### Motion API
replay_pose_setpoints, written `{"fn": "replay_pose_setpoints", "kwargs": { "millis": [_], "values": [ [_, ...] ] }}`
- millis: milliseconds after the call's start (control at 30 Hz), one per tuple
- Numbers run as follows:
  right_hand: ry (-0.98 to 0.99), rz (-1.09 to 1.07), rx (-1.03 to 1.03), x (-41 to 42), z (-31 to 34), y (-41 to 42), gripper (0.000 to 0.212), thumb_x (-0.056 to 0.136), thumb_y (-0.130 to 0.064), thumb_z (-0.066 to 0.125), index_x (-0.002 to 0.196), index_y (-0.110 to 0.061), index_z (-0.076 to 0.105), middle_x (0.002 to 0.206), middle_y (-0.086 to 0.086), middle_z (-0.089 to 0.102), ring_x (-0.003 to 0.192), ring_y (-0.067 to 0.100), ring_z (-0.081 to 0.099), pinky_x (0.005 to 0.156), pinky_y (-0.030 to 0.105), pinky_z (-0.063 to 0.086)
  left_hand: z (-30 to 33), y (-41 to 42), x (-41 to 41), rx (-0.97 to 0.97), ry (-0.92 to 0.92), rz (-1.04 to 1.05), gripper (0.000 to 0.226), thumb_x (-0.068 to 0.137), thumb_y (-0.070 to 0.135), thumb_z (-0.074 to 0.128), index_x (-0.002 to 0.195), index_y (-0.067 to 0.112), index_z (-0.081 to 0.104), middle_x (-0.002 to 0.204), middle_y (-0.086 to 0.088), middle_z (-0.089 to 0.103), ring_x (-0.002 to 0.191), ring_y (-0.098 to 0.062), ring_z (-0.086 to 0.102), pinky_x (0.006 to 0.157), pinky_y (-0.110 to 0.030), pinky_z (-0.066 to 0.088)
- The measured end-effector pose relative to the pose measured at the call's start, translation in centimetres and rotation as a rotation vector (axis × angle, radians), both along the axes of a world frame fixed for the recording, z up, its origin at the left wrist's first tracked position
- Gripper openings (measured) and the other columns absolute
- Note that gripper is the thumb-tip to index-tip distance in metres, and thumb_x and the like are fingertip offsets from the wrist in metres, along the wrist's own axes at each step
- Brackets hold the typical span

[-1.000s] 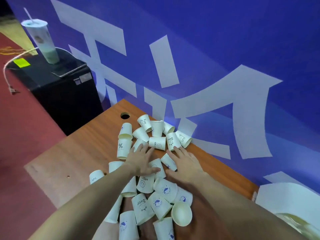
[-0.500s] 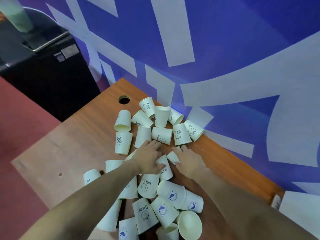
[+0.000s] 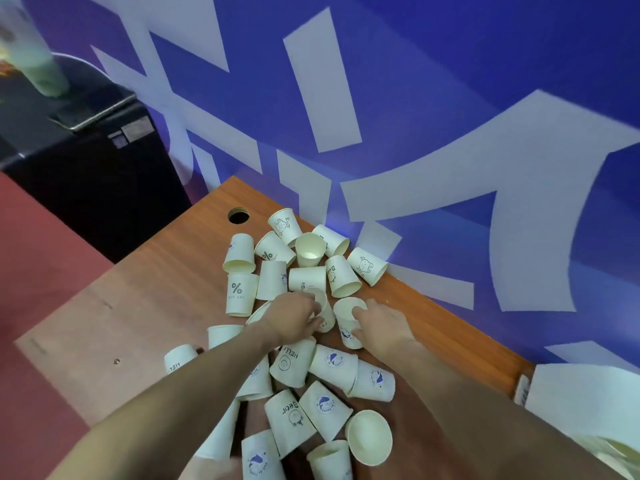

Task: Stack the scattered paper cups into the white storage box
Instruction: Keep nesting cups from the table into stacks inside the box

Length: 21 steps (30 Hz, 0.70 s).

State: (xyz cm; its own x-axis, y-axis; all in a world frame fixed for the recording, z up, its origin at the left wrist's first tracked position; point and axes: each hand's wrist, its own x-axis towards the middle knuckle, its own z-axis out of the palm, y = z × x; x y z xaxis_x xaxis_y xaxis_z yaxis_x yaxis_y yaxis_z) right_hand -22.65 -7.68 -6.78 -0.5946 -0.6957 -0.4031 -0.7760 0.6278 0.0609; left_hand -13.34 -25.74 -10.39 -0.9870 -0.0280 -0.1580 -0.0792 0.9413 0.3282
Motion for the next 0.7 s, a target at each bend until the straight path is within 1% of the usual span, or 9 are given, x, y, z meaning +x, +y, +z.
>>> {"fn": "replay_pose_setpoints", "kwargs": {
  "millis": [67, 167, 333, 467, 533, 600, 700],
  "values": [
    [0.049, -0.021, -0.011, 0.8, 1.1, 1.3, 0.026, 0.100, -0.037, 0.047, 0.116, -0.020, 0.056, 0.112, 0.006, 0.054, 0.101, 0.026, 0.057, 0.068, 0.033, 0.035, 1.2, 0.8, 0.3, -0.050, 0.033, -0.009, 0.031, 0.098, 0.041, 0.048, 0.090, 0.018, 0.068, 0.084, 0.006, 0.051, 0.084, -0.019, 0.058, 0.065, -0.030, 0.043],
    [0.130, -0.046, 0.002, 1.9, 2.4, 3.6, 0.025, 0.100, -0.038, 0.045, 0.109, -0.021, 0.061, 0.106, 0.003, 0.057, 0.096, 0.023, 0.060, 0.065, 0.031, 0.035, 2.8, 2.1, 0.8, -0.134, 0.073, -0.032, 0.032, 0.099, 0.041, 0.047, 0.097, 0.019, 0.070, 0.090, 0.003, 0.059, 0.086, -0.020, 0.059, 0.064, -0.029, 0.040],
    [0.148, -0.134, -0.021, 3.4, 5.0, 8.0, 0.032, 0.101, -0.039, 0.041, 0.101, -0.020, 0.066, 0.102, 0.003, 0.063, 0.093, 0.025, 0.062, 0.066, 0.032, 0.036, 5.9, 5.1, 1.6, -0.205, 0.100, -0.067, 0.032, 0.099, 0.042, 0.046, 0.098, 0.020, 0.069, 0.093, 0.002, 0.062, 0.091, -0.021, 0.061, 0.063, -0.027, 0.034],
    [0.191, -0.171, -0.066, 5.2, 6.3, 12.2, 0.036, 0.101, -0.043, 0.038, 0.100, -0.022, 0.067, 0.100, 0.002, 0.065, 0.090, 0.025, 0.064, 0.065, 0.032, 0.037, 7.7, 8.3, 2.3, -0.273, 0.128, -0.118, 0.034, 0.099, 0.044, 0.046, 0.101, 0.019, 0.069, 0.096, 0.000, 0.065, 0.091, -0.023, 0.062, 0.065, -0.029, 0.034],
    [0.196, -0.192, -0.085, 6.3, 6.7, 14.4, 0.036, 0.101, -0.043, 0.038, 0.102, -0.022, 0.068, 0.100, 0.001, 0.066, 0.090, 0.025, 0.064, 0.067, 0.033, 0.039, 8.4, 10.2, 2.5, -0.302, 0.121, -0.149, 0.035, 0.099, 0.045, 0.045, 0.097, 0.019, 0.069, 0.094, -0.001, 0.065, 0.090, -0.024, 0.062, 0.066, -0.030, 0.035],
    [0.193, -0.226, -0.110, 7.2, 7.1, 16.6, 0.036, 0.101, -0.043, 0.040, 0.104, -0.022, 0.068, 0.102, 0.002, 0.066, 0.092, 0.026, 0.064, 0.069, 0.033, 0.040, 8.9, 12.2, 2.6, -0.303, 0.110, -0.169, 0.034, 0.098, 0.045, 0.047, 0.094, 0.020, 0.069, 0.093, -0.001, 0.066, 0.088, -0.024, 0.062, 0.065, -0.030, 0.036],
    [0.203, -0.270, -0.133, 8.4, 7.4, 19.6, 0.037, 0.100, -0.044, 0.041, 0.106, -0.021, 0.069, 0.105, 0.003, 0.067, 0.095, 0.027, 0.064, 0.069, 0.033, 0.038, 9.5, 15.3, 2.7, -0.315, 0.101, -0.207, 0.033, 0.097, 0.046, 0.047, 0.096, 0.021, 0.070, 0.091, 0.000, 0.068, 0.086, -0.023, 0.063, 0.063, -0.031, 0.038]
  ]
}}
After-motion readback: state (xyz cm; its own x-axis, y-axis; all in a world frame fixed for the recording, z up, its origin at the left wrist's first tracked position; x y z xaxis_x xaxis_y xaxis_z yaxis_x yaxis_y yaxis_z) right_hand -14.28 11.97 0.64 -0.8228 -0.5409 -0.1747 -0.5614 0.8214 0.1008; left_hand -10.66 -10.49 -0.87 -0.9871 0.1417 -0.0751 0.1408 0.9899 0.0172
